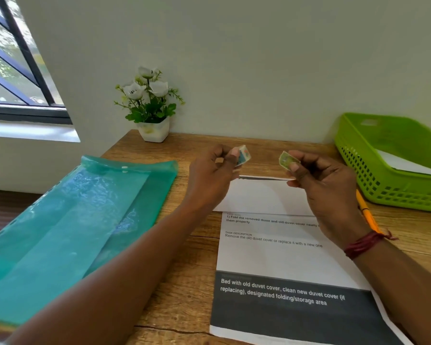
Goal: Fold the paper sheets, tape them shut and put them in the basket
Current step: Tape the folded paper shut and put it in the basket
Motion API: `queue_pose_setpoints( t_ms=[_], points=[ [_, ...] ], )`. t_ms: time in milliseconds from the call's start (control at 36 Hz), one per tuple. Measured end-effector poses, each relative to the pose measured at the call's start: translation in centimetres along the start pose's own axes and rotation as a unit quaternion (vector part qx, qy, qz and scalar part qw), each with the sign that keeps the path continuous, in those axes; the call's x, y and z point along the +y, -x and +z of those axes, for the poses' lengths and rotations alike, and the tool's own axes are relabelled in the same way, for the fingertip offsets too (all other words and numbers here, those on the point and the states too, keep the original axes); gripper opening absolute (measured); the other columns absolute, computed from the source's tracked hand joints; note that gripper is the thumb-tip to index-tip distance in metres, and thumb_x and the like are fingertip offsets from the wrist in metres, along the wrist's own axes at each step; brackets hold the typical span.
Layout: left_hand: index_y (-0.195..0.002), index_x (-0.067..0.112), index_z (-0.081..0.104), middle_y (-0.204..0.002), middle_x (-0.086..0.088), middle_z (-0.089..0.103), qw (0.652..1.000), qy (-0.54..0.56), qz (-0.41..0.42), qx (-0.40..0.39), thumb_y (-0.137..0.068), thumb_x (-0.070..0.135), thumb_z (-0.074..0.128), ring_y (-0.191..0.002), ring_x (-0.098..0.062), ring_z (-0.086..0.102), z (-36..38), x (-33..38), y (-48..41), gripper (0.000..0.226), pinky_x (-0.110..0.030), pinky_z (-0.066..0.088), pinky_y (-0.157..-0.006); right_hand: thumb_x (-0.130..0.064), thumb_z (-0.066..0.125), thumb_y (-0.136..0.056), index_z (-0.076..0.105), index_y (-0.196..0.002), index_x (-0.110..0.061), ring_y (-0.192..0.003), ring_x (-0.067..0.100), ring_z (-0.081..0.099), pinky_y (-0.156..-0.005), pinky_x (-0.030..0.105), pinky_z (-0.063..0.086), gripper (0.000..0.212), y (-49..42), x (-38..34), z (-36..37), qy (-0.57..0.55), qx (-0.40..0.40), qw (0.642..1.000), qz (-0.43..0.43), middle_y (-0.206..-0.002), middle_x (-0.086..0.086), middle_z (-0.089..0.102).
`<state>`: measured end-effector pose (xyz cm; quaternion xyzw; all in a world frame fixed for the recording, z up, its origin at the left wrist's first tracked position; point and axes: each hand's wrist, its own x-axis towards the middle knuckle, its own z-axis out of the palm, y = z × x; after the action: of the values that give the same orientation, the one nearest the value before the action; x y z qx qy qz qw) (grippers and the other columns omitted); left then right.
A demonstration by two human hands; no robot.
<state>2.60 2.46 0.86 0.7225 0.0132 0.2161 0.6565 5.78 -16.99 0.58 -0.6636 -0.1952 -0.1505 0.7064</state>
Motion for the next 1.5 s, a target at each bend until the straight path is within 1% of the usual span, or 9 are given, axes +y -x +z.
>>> queue_pose_setpoints(
  t_ms=[222, 361, 500, 639, 722, 861, 1056, 1306, 1500],
  points=[
    [-0.104, 0.03, 0.07, -0.104, 0.008, 0.069, 0.982, -0.139, 0.023, 0.124, -0.084, 0.064, 0.054, -0.1, -0.014, 0.066, -1.6, -2.0, -2.1, 0.042, -0.045, 0.058, -0.085, 0.009, 0.068, -0.083, 0.068, -0.098, -0.017, -0.073, 0.017, 0.07, -0.066, 0.027, 0.059, 0.031, -0.5, 0.1, -0.8, -0.013, 0.006, 0.999, 0.047, -0.08, -0.004, 0.066],
    [-0.107, 0.026, 0.074, -0.099, 0.012, 0.071, 0.98, -0.145, 0.006, 0.135, -0.093, 0.04, 0.063, -0.096, -0.009, 0.066, -1.3, -1.7, -1.9, 0.022, -0.044, 0.058, -0.086, 0.009, 0.07, -0.081, 0.068, -0.081, -0.019, -0.071, 0.01, 0.066, -0.065, 0.022, 0.055, 0.028, -1.1, 0.3, -1.5, -0.028, 0.082, 0.996, 0.036, -0.078, -0.004, 0.07],
    [-0.115, 0.02, 0.072, -0.104, 0.004, 0.072, 0.967, -0.21, 0.01, 0.14, -0.098, 0.031, 0.058, -0.093, -0.015, 0.066, -1.5, -0.4, -2.1, 0.024, -0.043, 0.055, -0.089, 0.005, 0.072, -0.081, 0.071, -0.082, -0.02, -0.068, 0.005, 0.063, -0.065, 0.022, 0.053, 0.025, -1.7, 0.5, -2.4, -0.028, 0.122, 0.991, 0.043, -0.077, -0.005, 0.07],
    [-0.116, 0.013, 0.071, -0.112, -0.002, 0.071, 0.945, -0.299, 0.016, 0.134, -0.1, 0.019, 0.055, -0.089, -0.007, 0.055, -2.8, 0.6, -3.1, 0.024, -0.023, 0.041, -0.076, 0.0, 0.071, -0.083, 0.071, -0.088, -0.019, -0.072, 0.006, 0.063, -0.063, 0.021, 0.052, 0.019, -1.8, 0.5, -2.7, -0.046, 0.13, 0.989, 0.062, -0.085, 0.001, 0.07],
    [-0.117, 0.014, 0.071, -0.113, -0.003, 0.072, 0.926, -0.355, 0.024, 0.127, -0.098, 0.017, 0.057, -0.087, -0.007, 0.054, -4.1, 0.7, -4.0, 0.024, -0.023, 0.039, -0.075, -0.004, 0.072, -0.084, 0.072, -0.091, -0.018, -0.071, 0.004, 0.062, -0.059, 0.019, 0.051, 0.016, -1.8, 0.4, -2.8, -0.051, 0.133, 0.988, 0.065, -0.087, 0.001, 0.071],
    [-0.116, 0.017, 0.072, -0.109, -0.003, 0.074, 0.891, -0.441, 0.016, 0.106, -0.097, 0.019, 0.059, -0.086, -0.012, 0.059, -6.1, 0.3, -5.8, 0.023, -0.025, 0.041, -0.075, -0.006, 0.071, -0.086, 0.072, -0.088, -0.021, -0.066, -0.002, 0.062, -0.058, 0.016, 0.052, 0.016, -1.9, 0.5, -2.6, -0.058, 0.123, 0.988, 0.077, -0.075, -0.015, 0.071],
    [-0.111, 0.017, 0.073, -0.094, -0.003, 0.074, 0.845, -0.532, 0.003, 0.053, -0.094, 0.016, 0.062, -0.078, -0.014, 0.063, -7.5, -1.3, -7.0, 0.021, -0.03, 0.053, -0.07, -0.008, 0.068, -0.089, 0.069, -0.088, -0.024, -0.077, 0.011, 0.068, -0.06, 0.019, 0.054, 0.017, -2.0, 0.5, -2.5, -0.062, 0.123, 0.987, 0.08, -0.092, 0.001, 0.072],
    [-0.1, 0.014, 0.075, -0.081, 0.0, 0.07, 0.841, -0.536, -0.05, 0.062, -0.089, 0.025, 0.068, -0.072, -0.014, 0.063, -8.3, -2.3, -7.9, 0.017, -0.034, 0.057, -0.07, -0.003, 0.066, -0.089, 0.069, -0.09, -0.02, -0.069, 0.007, 0.068, -0.057, 0.018, 0.053, 0.017, -2.1, 0.7, -2.3, -0.08, 0.12, 0.987, 0.068, -0.091, 0.004, 0.072],
    [-0.111, 0.019, 0.074, -0.103, -0.001, 0.074, 0.87, -0.485, 0.019, 0.079, -0.09, 0.021, 0.069, -0.084, -0.012, 0.063, -7.4, -0.9, -7.2, 0.022, -0.03, 0.052, -0.077, -0.003, 0.063, -0.091, 0.07, -0.092, -0.021, -0.066, 0.005, 0.063, -0.059, 0.018, 0.054, 0.019, -2.0, 0.9, -2.3, -0.054, 0.093, 0.992, 0.061, -0.087, 0.0, 0.069]
  ],
)
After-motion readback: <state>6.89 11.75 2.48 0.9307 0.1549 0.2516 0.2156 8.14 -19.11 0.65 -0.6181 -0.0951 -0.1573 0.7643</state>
